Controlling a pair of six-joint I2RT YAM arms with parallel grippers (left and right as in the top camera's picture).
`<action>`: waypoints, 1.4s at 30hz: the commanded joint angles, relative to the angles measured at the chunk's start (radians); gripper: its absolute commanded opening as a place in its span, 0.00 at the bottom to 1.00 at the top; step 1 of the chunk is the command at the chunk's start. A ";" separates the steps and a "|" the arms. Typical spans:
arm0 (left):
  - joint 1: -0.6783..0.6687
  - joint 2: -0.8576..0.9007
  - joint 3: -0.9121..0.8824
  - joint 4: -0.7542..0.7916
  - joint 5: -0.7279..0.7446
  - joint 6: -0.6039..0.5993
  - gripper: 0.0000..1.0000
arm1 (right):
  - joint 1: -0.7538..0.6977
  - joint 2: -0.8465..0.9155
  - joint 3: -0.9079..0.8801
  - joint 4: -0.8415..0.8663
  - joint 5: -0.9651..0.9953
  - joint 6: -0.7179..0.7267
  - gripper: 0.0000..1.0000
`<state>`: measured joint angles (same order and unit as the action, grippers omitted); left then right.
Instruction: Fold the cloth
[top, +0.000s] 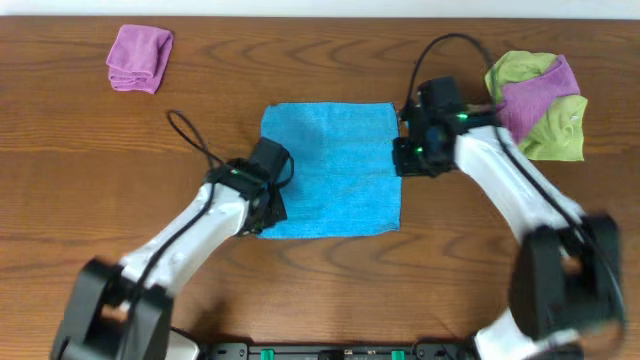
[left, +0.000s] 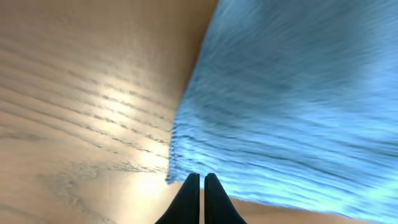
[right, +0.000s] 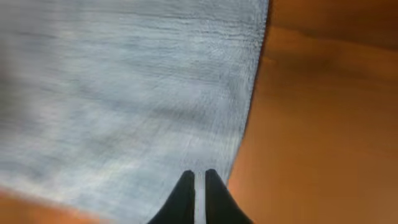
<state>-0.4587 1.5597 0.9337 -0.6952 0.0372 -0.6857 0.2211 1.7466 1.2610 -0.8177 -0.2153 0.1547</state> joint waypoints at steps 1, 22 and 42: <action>0.018 -0.097 0.031 -0.003 -0.048 -0.019 0.06 | -0.005 -0.143 0.027 -0.093 -0.017 -0.022 0.18; 0.434 -0.122 -0.391 0.323 0.537 -0.076 0.30 | -0.135 -0.339 -0.583 0.149 -0.471 0.032 0.59; 0.434 0.048 -0.394 0.471 0.618 -0.129 0.38 | -0.196 -0.060 -0.583 0.338 -0.474 0.063 0.55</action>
<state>-0.0269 1.5566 0.5655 -0.2077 0.7071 -0.8066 0.0311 1.6527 0.6842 -0.4908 -0.7330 0.1909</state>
